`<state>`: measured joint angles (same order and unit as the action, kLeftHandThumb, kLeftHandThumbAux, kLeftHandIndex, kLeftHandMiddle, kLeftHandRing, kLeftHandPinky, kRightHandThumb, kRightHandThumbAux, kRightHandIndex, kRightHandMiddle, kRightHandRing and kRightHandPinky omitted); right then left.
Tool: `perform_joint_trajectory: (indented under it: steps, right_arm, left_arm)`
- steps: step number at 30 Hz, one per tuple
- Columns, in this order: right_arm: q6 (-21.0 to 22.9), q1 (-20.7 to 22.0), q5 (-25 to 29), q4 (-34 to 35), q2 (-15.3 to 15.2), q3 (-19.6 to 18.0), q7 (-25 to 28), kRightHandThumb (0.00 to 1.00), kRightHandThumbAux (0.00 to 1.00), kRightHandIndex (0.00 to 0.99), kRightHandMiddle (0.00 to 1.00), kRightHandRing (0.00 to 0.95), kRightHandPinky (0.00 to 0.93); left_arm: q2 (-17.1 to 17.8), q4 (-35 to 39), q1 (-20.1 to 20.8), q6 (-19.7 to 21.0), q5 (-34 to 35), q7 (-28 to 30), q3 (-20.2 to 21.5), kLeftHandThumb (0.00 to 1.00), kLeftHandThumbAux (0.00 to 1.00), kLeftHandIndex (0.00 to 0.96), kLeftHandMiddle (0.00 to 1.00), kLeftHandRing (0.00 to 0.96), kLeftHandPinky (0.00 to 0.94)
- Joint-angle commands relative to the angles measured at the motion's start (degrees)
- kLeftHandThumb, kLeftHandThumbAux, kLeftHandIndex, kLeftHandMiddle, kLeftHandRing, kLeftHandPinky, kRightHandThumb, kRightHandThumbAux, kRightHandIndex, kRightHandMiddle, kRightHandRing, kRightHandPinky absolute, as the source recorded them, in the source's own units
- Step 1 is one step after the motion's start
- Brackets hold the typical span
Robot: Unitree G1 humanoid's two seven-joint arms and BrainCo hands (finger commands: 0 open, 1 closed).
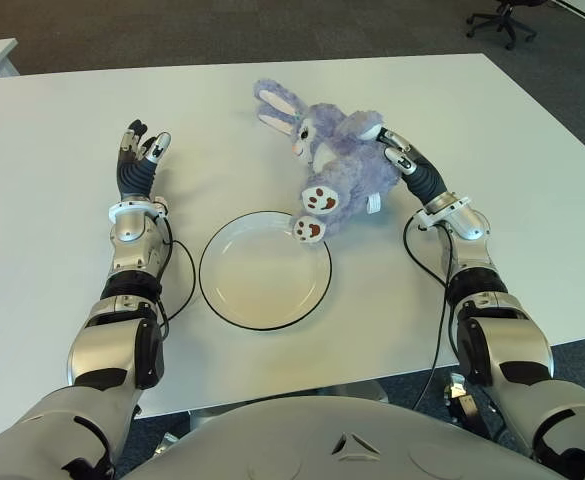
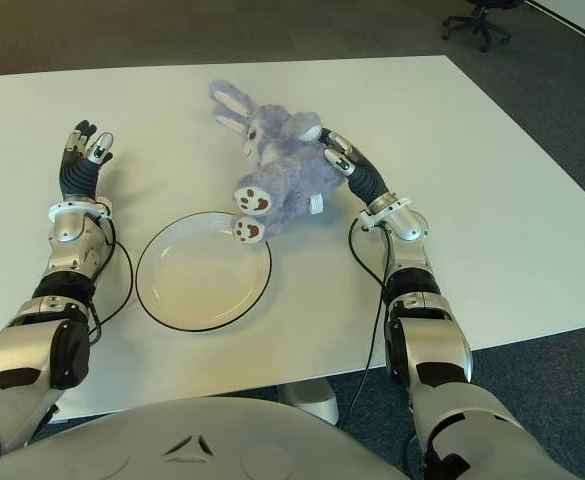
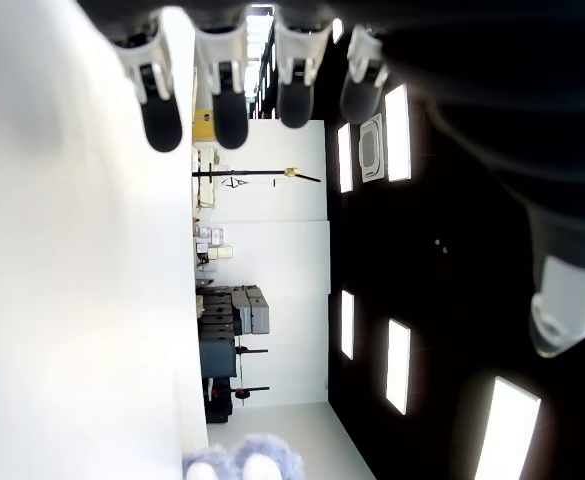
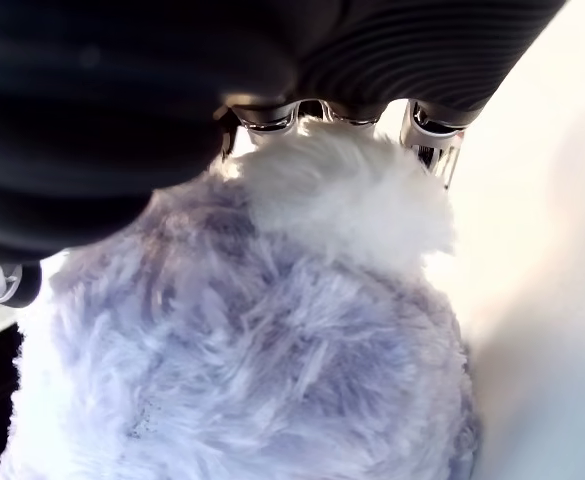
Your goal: Put the doll into the plate.
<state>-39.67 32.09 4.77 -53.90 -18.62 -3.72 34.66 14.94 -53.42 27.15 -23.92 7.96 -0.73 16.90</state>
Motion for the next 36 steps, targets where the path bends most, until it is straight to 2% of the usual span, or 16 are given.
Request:
perform_joint_trajectory:
  steps: [1, 4, 10, 12, 14, 15, 17, 27, 29, 33, 36]
  right_arm:
    - [-0.51, -12.25, -1.61, -4.8, 3.23, 1.3, -1.6, 0.453, 0.209, 0.0, 0.0, 0.0, 0.0]
    - [-0.72, -12.44, -2.19, -4.45, 3.26, 1.66, -2.53, 0.466, 0.206, 0.0, 0.0, 0.0, 0.005]
    - [-1.31, -12.78, -2.19, -4.15, 3.5, 1.86, -3.57, 0.524, 0.216, 0.0, 0.0, 0.0, 0.101]
    - [-1.27, -12.88, -1.48, -4.0, 3.94, 1.59, -3.41, 0.621, 0.248, 0.0, 0.0, 0.012, 0.157]
    - [-1.0, -12.94, -0.78, -3.88, 4.31, 1.3, -3.11, 0.635, 0.252, 0.0, 0.0, 0.016, 0.163]
    - [-0.83, -12.96, -0.44, -3.81, 4.49, 1.14, -2.94, 0.7, 0.267, 0.014, 0.0, 0.046, 0.173]
    - [-0.47, -13.12, 0.33, -3.57, 4.83, 0.77, -2.49, 0.751, 0.277, 0.027, 0.0, 0.07, 0.179]
    - [0.3, -13.38, 0.02, -2.79, 5.17, 0.88, -3.71, 0.808, 0.308, 0.07, 0.039, 0.128, 0.211]
    - [0.52, -13.44, -0.23, -2.54, 5.11, 1.02, -4.27, 0.827, 0.327, 0.075, 0.052, 0.151, 0.247]
    - [1.06, -13.58, -0.3, -2.15, 5.06, 1.14, -4.85, 0.873, 0.359, 0.094, 0.081, 0.193, 0.365]
    - [1.47, -13.62, -0.2, -1.95, 5.1, 1.19, -5.03, 0.882, 0.362, 0.098, 0.086, 0.199, 0.375]
  left_arm:
    - [-2.31, -3.85, -6.58, 3.5, -0.56, -0.36, -0.72, 0.023, 0.54, 0.0, 0.08, 0.115, 0.154]
    - [-2.33, -3.81, -6.59, 3.48, -0.55, -0.4, -0.69, 0.026, 0.539, 0.0, 0.079, 0.115, 0.151]
    - [-2.38, -3.52, -6.78, 3.38, -0.55, -0.19, -0.75, 0.027, 0.532, 0.0, 0.072, 0.109, 0.144]
    - [-2.36, -3.48, -6.79, 3.44, -0.5, -0.03, -0.74, 0.027, 0.526, 0.0, 0.071, 0.107, 0.141]
    - [-2.35, -3.46, -6.8, 3.46, -0.47, 0.02, -0.72, 0.027, 0.524, 0.0, 0.071, 0.107, 0.141]
    - [-2.35, -3.45, -6.8, 3.47, -0.46, 0.03, -0.72, 0.027, 0.522, 0.0, 0.074, 0.108, 0.14]
    - [-2.42, -3.29, -6.92, 3.46, -0.47, -0.02, -0.74, 0.027, 0.52, 0.0, 0.076, 0.109, 0.139]
    - [-2.53, -2.86, -7.02, 3.74, -0.44, -0.12, -0.74, 0.029, 0.524, 0.0, 0.078, 0.11, 0.142]
    - [-2.52, -2.8, -7.05, 3.79, -0.46, -0.11, -0.76, 0.027, 0.518, 0.0, 0.071, 0.102, 0.123]
    - [-2.48, -2.79, -7.01, 3.88, -0.52, -0.21, -0.8, 0.027, 0.512, 0.0, 0.075, 0.106, 0.144]
    - [-2.46, -2.88, -6.99, 3.84, -0.54, -0.27, -0.78, 0.028, 0.513, 0.0, 0.079, 0.11, 0.147]
